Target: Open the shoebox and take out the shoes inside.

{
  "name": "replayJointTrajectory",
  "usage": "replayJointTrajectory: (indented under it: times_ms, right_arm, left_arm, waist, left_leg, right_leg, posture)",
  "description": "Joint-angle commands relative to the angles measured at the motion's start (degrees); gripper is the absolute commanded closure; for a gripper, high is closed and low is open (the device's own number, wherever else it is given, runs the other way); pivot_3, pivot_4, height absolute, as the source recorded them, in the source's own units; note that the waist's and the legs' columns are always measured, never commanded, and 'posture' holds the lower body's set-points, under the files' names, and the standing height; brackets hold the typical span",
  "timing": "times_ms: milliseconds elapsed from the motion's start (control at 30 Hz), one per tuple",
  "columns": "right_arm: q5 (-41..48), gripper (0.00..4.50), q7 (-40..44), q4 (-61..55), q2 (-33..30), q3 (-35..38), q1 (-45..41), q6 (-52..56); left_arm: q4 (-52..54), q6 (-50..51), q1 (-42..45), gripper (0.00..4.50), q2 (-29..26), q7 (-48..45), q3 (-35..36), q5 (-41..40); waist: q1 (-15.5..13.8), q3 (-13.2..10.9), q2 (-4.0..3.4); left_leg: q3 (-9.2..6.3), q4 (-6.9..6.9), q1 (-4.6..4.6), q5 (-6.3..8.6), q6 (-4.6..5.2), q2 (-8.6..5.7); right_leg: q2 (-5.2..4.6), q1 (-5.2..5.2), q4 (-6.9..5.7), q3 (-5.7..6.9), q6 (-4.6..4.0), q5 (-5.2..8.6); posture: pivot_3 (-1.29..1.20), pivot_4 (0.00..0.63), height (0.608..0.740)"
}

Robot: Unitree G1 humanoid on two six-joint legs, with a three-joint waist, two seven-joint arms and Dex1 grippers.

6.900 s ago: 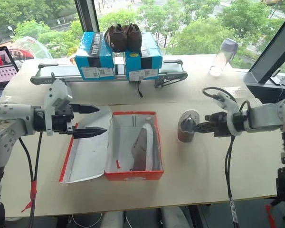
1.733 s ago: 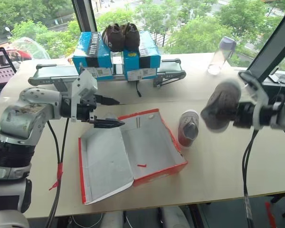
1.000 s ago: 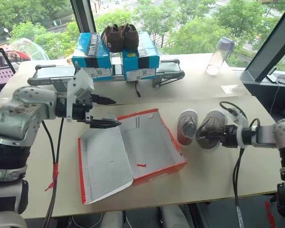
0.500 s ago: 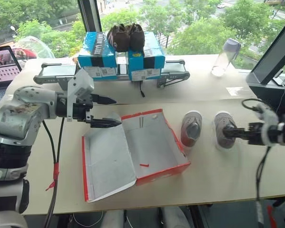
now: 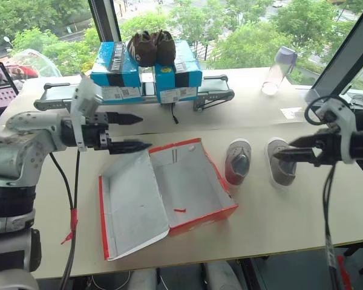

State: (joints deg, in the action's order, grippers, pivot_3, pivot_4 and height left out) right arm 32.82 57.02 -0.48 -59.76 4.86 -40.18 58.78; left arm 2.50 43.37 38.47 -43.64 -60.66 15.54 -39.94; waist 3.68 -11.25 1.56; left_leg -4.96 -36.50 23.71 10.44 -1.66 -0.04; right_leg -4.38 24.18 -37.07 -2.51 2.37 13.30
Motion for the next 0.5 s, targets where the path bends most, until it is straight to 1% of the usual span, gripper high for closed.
replayJointTrajectory:
  times_ms: [33, 100, 133, 167, 200, 233, 300, 367, 400, 500]
  right_arm:
    - [-3.07, 0.04, -8.50, 1.39, 3.62, 6.86, -0.97, -7.52]
    - [-5.69, 0.04, -14.52, 3.19, 6.60, 10.24, 0.18, -13.24]
    - [-4.84, 0.04, -15.94, 4.34, 8.47, 13.89, 0.93, -15.74]
    - [-4.14, 0.04, -16.41, 4.82, 9.73, 16.94, 1.87, -18.35]
    - [-4.49, 0.04, -17.33, 5.54, 10.32, 18.94, 2.65, -20.60]
    - [-4.82, 0.04, -18.31, 6.37, 10.73, 20.64, 3.24, -22.31]
    - [-1.93, 0.04, -24.53, 6.09, 14.30, 26.84, 3.34, -21.07]
    - [-4.09, 0.04, -30.66, 3.10, 17.82, 29.91, 6.72, -23.78]
    - [-5.44, 0.04, -32.20, 1.22, 19.06, 30.19, 9.08, -25.13]
    - [-9.20, 0.04, -36.53, -8.58, 26.11, 30.48, 21.35, -30.98]
  left_arm:
    - [-2.83, -3.28, -3.21, 0.00, 2.26, 9.82, 10.26, -0.62]
    - [-2.57, -6.20, -5.80, 0.00, 4.37, 14.42, 14.73, -0.59]
    - [-0.94, -7.83, -8.32, 0.00, 6.56, 17.40, 17.55, -0.94]
    - [1.40, -7.32, -11.21, 0.00, 8.44, 20.36, 19.47, -1.72]
    - [4.05, -7.70, -14.02, 0.00, 9.97, 22.37, 20.06, -1.52]
    - [6.64, -9.08, -16.49, 0.00, 12.07, 25.07, 20.54, -0.67]
    - [9.09, -9.03, -20.20, 0.00, 13.77, 29.47, 19.69, 1.59]
    - [9.14, -9.55, -22.80, 0.00, 14.88, 32.82, 19.18, 3.48]
    - [9.32, -10.81, -23.78, 0.00, 15.32, 33.84, 18.80, 4.70]
    - [10.49, -15.87, -29.26, 0.00, 18.16, 36.19, 18.01, 8.35]
  waist:
    - [-0.23, 0.00, 0.00]
    - [-0.62, 0.00, 0.01]
    - [-1.01, 0.01, 0.01]
    - [-1.16, 0.01, 0.02]
    - [-1.36, 0.01, 0.02]
    - [-1.58, 0.01, 0.02]
    - [-2.16, 0.02, 0.04]
    - [-2.80, 0.08, 0.13]
    - [-2.99, 0.14, 0.22]
    - [-3.11, 0.28, 0.26]
  left_leg:
    - [0.00, -0.02, 0.01, 0.00, 0.00, 0.00]
    - [0.00, -0.04, 0.04, 0.00, 0.00, -0.02]
    - [0.00, -0.05, 0.04, 0.00, 0.00, -0.05]
    - [0.00, -0.05, 0.06, 0.00, -0.01, -0.06]
    - [0.00, -0.04, 0.06, 0.01, -0.01, -0.06]
    - [0.00, -0.02, 0.07, 0.01, -0.02, -0.07]
    - [0.00, -0.03, 0.10, 0.04, -0.03, -0.10]
    - [0.00, -0.07, 0.08, 0.04, -0.04, -0.09]
    - [-0.01, -0.08, 0.06, 0.04, -0.04, -0.06]
    - [0.00, -0.09, -0.09, 0.03, -0.05, -0.03]
  right_leg:
    - [0.00, 0.00, -0.01, 0.00, 0.01, -0.02]
    - [-0.02, 0.02, 0.00, -0.01, -0.07, -0.08]
    - [-0.04, 0.02, 0.00, -0.01, -0.29, -0.22]
    - [-0.06, 0.04, 0.00, -0.02, -0.35, -0.26]
    - [-0.05, 0.02, 0.05, -0.02, -0.35, -0.28]
    - [-0.08, 0.03, 0.04, -0.03, -0.37, -0.30]
    - [-0.12, 0.04, 0.03, -0.03, -0.37, -0.32]
    - [-0.09, 0.00, 0.01, -0.03, -0.38, -0.37]
    - [-0.05, -0.04, 0.00, 0.00, -0.39, -0.38]
    - [-0.03, -0.21, 0.04, 0.00, -0.40, -0.40]
  posture:
    - [0.00, 0.150, 0.740]
    - [0.00, 0.150, 0.740]
    - [0.00, 0.150, 0.740]
    - [0.00, 0.150, 0.740]
    - [0.00, 0.150, 0.740]
    - [0.00, 0.150, 0.740]
    - [0.00, 0.150, 0.740]
    - [0.00, 0.150, 0.740]
    - [0.00, 0.150, 0.740]
    - [0.00, 0.150, 0.740]
